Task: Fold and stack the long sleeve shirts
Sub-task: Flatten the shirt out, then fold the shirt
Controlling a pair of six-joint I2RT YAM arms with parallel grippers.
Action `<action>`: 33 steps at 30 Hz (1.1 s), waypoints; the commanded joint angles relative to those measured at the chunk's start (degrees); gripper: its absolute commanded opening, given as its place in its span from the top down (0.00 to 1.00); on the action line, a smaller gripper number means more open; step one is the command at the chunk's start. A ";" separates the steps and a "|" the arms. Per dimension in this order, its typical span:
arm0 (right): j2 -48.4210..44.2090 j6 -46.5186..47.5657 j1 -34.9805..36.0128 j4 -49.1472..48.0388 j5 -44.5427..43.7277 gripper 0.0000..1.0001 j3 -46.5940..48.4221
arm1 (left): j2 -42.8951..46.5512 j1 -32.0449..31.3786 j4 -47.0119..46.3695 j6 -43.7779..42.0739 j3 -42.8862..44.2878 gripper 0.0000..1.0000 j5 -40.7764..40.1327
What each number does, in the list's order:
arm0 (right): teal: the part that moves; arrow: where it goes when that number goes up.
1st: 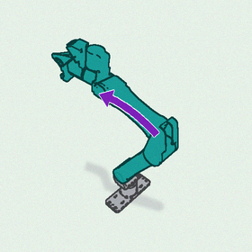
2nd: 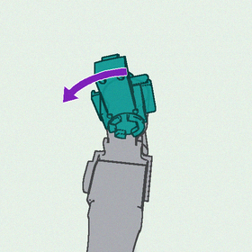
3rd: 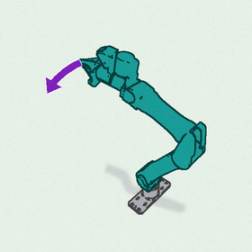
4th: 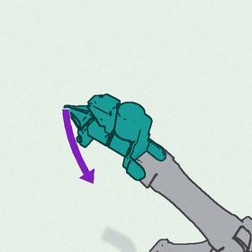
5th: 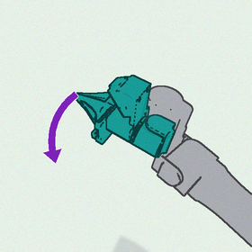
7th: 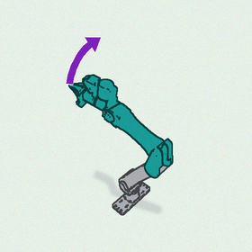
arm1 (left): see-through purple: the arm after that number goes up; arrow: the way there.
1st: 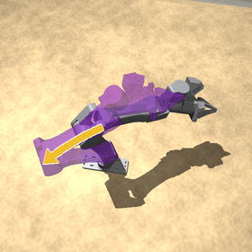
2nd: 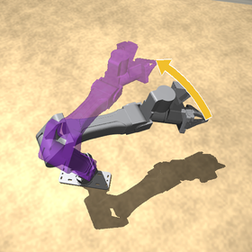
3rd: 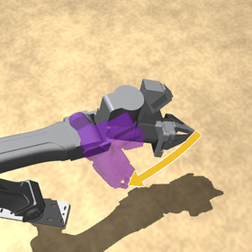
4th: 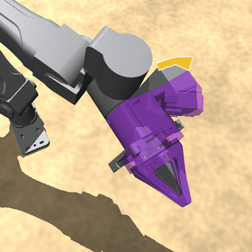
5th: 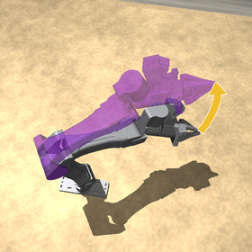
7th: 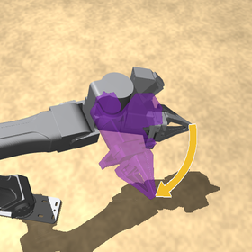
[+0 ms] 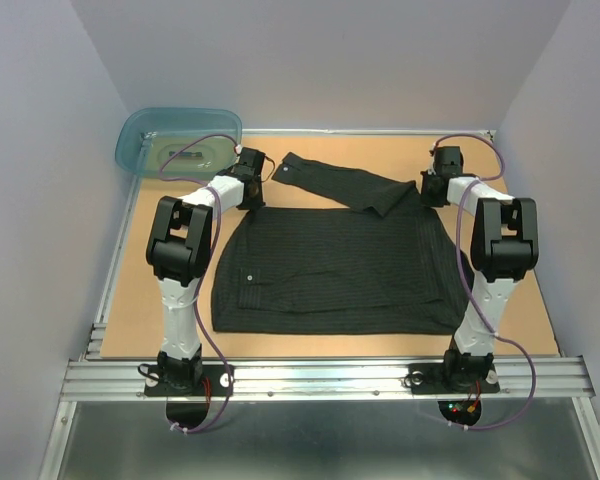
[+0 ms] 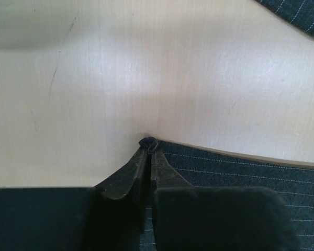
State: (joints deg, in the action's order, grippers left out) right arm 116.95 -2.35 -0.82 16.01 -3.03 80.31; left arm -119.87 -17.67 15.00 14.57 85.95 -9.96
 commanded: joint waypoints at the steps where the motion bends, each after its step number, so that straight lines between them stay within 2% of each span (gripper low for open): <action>1: -0.47 -0.29 0.64 5.43 -2.15 0.99 0.37 | 2.61 0.18 4.33 -0.59 -1.05 0.91 -4.89; 12: -9.98 -7.93 0.29 5.08 -3.13 0.99 -0.94 | 10.53 0.18 1.87 -0.42 -6.58 0.91 -9.29; 20: -13.76 -10.39 -0.24 2.98 0.82 1.00 -2.44 | 15.63 0.27 -0.32 2.56 -11.68 0.87 -9.03; 21: -14.37 -10.57 -0.24 2.71 1.96 0.99 -2.70 | 16.25 0.27 -1.02 2.66 -12.29 0.82 -8.68; 22: -14.46 -10.57 -0.24 2.62 2.49 0.99 -2.79 | 16.86 0.27 -1.03 2.75 -13.08 0.82 -8.33; 25: -13.76 -10.48 -0.24 2.45 4.50 1.00 -3.23 | 17.31 0.53 -2.87 2.40 -14.67 0.72 -8.32; 26: -12.72 -9.53 -0.24 2.45 5.48 0.99 -3.23 | 16.26 0.62 -1.74 2.83 -14.33 0.65 -8.33; 27: -12.27 -8.82 -0.24 2.53 6.53 0.99 -3.15 | 15.90 0.97 -1.30 3.18 -13.63 0.62 -8.33; 28: -11.40 -8.03 -0.15 2.45 7.59 0.97 -3.15 | 15.81 1.49 -0.86 3.71 -13.62 0.51 -8.15; 30: -10.34 -6.71 0.11 2.53 8.21 0.89 -2.97 | 16.25 2.37 -1.20 5.29 -13.62 0.37 -7.10; 31: -9.73 -6.01 0.20 2.53 7.95 0.78 -2.71 | 16.51 2.81 -1.38 5.64 -13.71 0.29 -6.66; 32: -8.76 -4.52 0.29 2.53 7.86 0.73 -2.53 | 16.86 3.69 -2.08 5.91 -13.71 0.19 -5.70; 33: -8.14 -3.81 0.47 2.53 7.86 0.67 -2.27 | 16.69 4.04 -2.17 6.08 -13.71 0.15 -5.34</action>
State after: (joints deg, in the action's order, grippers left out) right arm 106.69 -10.02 -0.71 20.21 3.07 77.93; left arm -105.56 -15.75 14.28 18.24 72.01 -16.49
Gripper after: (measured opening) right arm 0.270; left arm 0.775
